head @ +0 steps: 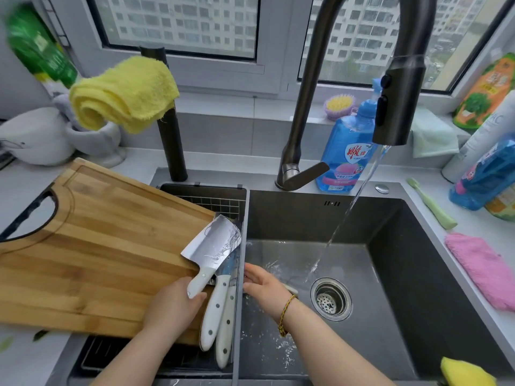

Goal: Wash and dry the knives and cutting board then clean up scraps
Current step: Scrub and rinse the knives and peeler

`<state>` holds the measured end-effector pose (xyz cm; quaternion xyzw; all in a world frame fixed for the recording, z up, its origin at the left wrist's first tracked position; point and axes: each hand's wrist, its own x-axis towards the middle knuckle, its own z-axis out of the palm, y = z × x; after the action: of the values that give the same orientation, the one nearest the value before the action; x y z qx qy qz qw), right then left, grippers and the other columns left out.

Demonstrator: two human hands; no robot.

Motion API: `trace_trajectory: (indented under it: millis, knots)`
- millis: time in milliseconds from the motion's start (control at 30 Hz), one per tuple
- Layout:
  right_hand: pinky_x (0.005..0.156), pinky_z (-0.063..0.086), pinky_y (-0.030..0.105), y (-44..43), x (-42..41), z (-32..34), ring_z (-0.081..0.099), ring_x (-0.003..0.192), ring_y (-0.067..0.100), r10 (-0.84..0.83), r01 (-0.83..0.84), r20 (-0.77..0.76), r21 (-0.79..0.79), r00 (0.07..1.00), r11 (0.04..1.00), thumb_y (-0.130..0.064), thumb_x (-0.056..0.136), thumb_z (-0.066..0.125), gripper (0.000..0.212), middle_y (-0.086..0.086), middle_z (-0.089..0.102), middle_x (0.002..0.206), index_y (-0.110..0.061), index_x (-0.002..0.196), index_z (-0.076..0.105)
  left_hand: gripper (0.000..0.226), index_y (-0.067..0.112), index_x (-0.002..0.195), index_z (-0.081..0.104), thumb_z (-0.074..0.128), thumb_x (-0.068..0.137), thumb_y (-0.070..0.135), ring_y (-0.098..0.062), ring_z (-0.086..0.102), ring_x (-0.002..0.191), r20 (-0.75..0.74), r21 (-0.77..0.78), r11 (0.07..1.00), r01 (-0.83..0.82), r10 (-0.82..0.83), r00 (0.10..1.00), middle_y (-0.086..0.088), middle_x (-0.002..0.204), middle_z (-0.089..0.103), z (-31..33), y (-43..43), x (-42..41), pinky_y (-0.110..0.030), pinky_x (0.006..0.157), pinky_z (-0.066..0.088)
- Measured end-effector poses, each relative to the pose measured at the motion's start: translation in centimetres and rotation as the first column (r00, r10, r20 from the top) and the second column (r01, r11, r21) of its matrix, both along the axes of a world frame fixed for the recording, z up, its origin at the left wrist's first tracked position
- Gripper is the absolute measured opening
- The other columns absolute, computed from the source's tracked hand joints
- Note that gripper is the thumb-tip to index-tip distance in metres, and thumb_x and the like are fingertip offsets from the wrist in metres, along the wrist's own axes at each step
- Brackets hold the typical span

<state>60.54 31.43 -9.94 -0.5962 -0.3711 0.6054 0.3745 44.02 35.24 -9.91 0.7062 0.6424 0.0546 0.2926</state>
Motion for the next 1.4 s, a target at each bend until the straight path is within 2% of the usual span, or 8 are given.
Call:
trace_trajectory:
  millis: [100, 367, 700, 933, 1033, 1267, 1333, 1400]
  knots:
    - [0.087, 0.044, 0.012, 0.1, 0.1, 0.0, 0.042, 0.127, 0.018, -0.004, 0.004, -0.014, 0.005, 1.000, 1.000, 0.008, 0.090, 0.043, 0.046, 0.007, 0.047, 0.134, -0.002, 0.135, 0.036, 0.015, 0.023, 0.099, 0.058, 0.052, 0.090, 0.034, -0.014, 0.048, 0.077, -0.081, 0.038, 0.999, 0.022, -0.019, 0.997, 0.007, 0.085, 0.057, 0.3, 0.1, 0.1, -0.025, 0.062, 0.035]
    - [0.101, 0.037, 0.022, 0.0, 0.2, -0.2, 0.043, 0.128, 0.018, -0.003, 0.003, -0.007, -0.006, 1.000, 1.000, 0.007, 0.090, 0.044, 0.046, 0.008, 0.046, 0.136, -0.004, 0.134, 0.038, 0.026, 0.020, 0.107, 0.058, 0.053, 0.088, 0.038, -0.019, 0.050, 0.107, -0.274, 0.028, 0.995, 0.100, -0.089, 0.958, -0.001, 0.108, 0.048, 0.8, 0.1, 0.6, -0.026, 0.077, 0.039]
    - [0.088, 0.039, 0.015, 0.6, 2.7, -2.0, 0.049, 0.112, 0.016, -0.122, 0.141, 0.212, -0.077, 0.970, 0.987, 0.004, 0.093, 0.040, 0.039, 0.012, 0.048, 0.136, -0.003, 0.132, 0.043, 0.045, 0.016, 0.131, 0.045, 0.050, 0.091, 0.037, -0.021, 0.043, 0.118, -0.159, 0.177, 0.983, 0.041, -0.013, 0.987, -0.001, 0.126, 0.049, 0.5, -0.2, 0.6, -0.029, 0.090, 0.037]
    - [0.101, 0.035, 0.026, 1.6, 5.8, -4.8, 0.045, 0.126, 0.025, 0.078, 0.089, 0.535, -0.280, 0.841, 0.956, 0.003, 0.091, 0.039, 0.045, 0.011, 0.046, 0.139, -0.007, 0.135, 0.043, 0.023, 0.006, 0.104, 0.068, 0.057, 0.083, 0.007, -0.029, 0.067, 0.090, 0.038, 0.450, 0.877, 0.170, -0.209, 0.977, -0.007, 0.101, 0.068, 1.4, 0.4, 5.1, -0.037, 0.074, 0.051]
    - [0.096, 0.038, 0.025, 2.0, 6.1, -6.0, 0.048, 0.122, 0.026, 0.217, 0.003, 0.581, -0.353, 0.785, 0.935, -0.004, 0.091, 0.042, 0.045, 0.010, 0.048, 0.137, -0.012, 0.135, 0.042, 0.048, 0.016, 0.141, 0.035, 0.044, 0.096, 0.027, -0.016, 0.033, 0.135, 0.036, 0.315, 0.926, 0.210, -0.233, 0.972, 0.000, 0.146, 0.036, 1.1, 1.4, 7.7, -0.025, 0.108, 0.025]
    - [0.101, 0.037, 0.031, 4.0, 6.8, -9.2, 0.047, 0.124, 0.029, 0.509, -0.175, 0.625, -0.517, 0.592, 0.838, -0.004, 0.090, 0.044, 0.048, 0.015, 0.044, 0.138, -0.015, 0.137, 0.040, 0.055, 0.022, 0.148, 0.003, 0.026, 0.099, 0.035, -0.012, -0.004, 0.144, -0.160, 0.202, 0.920, 0.337, -0.308, 0.938, 0.005, 0.156, -0.009, -0.4, 2.9, 9.8, -0.027, 0.116, -0.001]
    - [0.104, 0.034, 0.034, 4.9, 6.7, -9.8, 0.042, 0.128, 0.028, 0.578, -0.215, 0.646, -0.554, 0.499, 0.805, -0.002, 0.090, 0.044, 0.049, 0.016, 0.040, 0.140, -0.007, 0.138, 0.035, 0.053, 0.020, 0.148, 0.010, 0.026, 0.099, 0.032, -0.013, 0.003, 0.144, -0.146, 0.216, 0.917, 0.337, -0.311, 0.939, 0.003, 0.156, -0.004, -1.0, 3.0, 9.6, -0.026, 0.115, 0.000]
    - [0.105, 0.032, 0.036, 5.8, 6.4, -10.5, 0.036, 0.131, 0.029, 0.591, -0.237, 0.702, -0.543, 0.399, 0.805, -0.001, 0.092, 0.042, 0.046, 0.016, 0.037, 0.141, -0.005, 0.137, 0.033, 0.050, 0.013, 0.140, 0.037, 0.034, 0.092, 0.028, -0.021, 0.034, 0.136, -0.109, 0.252, 0.912, 0.324, -0.306, 0.946, -0.007, 0.151, 0.026, -1.4, 3.2, 9.5, -0.030, 0.112, 0.022]
